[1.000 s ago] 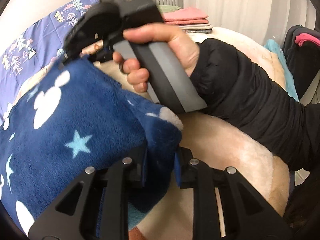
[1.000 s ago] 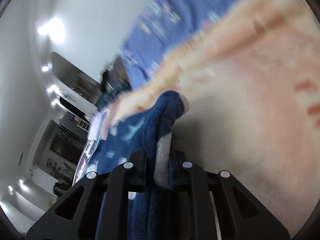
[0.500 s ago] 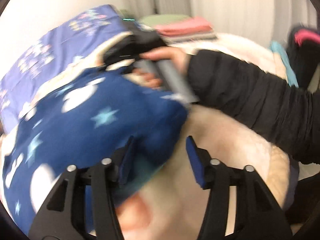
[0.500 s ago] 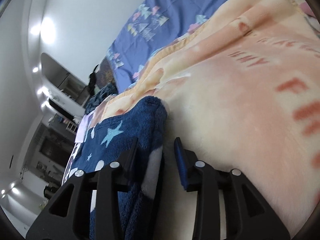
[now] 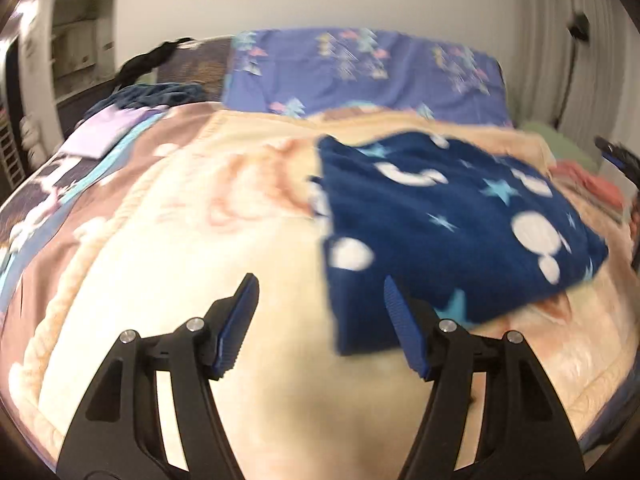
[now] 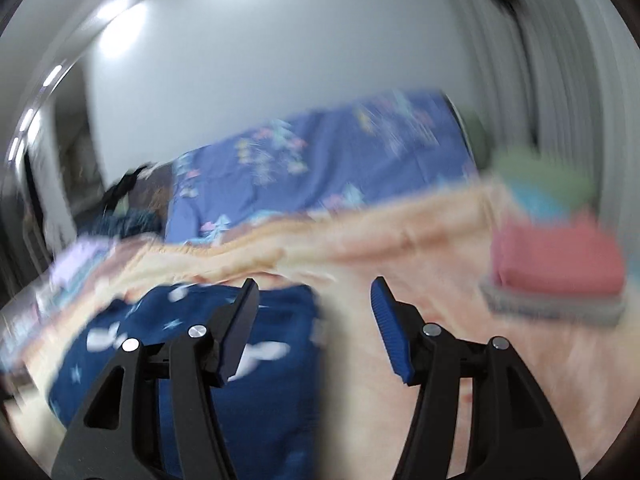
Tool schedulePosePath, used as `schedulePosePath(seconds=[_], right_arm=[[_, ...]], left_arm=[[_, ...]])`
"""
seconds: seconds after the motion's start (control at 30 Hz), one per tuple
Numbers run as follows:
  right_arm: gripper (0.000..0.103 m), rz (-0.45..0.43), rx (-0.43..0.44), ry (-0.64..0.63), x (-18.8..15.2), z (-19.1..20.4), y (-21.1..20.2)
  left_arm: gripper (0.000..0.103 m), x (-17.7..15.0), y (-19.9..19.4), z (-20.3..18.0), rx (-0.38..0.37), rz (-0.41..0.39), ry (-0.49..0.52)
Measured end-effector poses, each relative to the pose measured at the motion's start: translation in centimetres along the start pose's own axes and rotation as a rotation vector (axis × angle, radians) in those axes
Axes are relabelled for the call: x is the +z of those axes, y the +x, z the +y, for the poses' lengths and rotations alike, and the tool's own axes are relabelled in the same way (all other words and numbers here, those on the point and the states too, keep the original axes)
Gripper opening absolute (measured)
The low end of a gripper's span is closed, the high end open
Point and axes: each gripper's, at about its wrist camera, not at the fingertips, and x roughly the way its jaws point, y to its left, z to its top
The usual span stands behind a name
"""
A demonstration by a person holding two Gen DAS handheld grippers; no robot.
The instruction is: Fold small clothes
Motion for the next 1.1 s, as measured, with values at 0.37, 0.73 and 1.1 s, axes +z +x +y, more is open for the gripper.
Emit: schedulePosePath(seconds=[0.37,0.73,1.1], right_arm=[[0.058,-0.070,0.379,-0.945,-12.0,30.6,-5.5],[0.058,0.011,0.263,-1.112,-15.7,38.0,-1.0],[0.063,0.119,0.239,-1.085,-16.2,37.6,0.3]], left_arm=[[0.064,-2.0,-1.0,5.3,-0.060,-0.073,-0.132],[0.063,-1.2,0.2,10.3,-0.105,-0.060,-0.169],[0.068,4.7,6.9,10.1,-0.257,0.014,-0.143]])
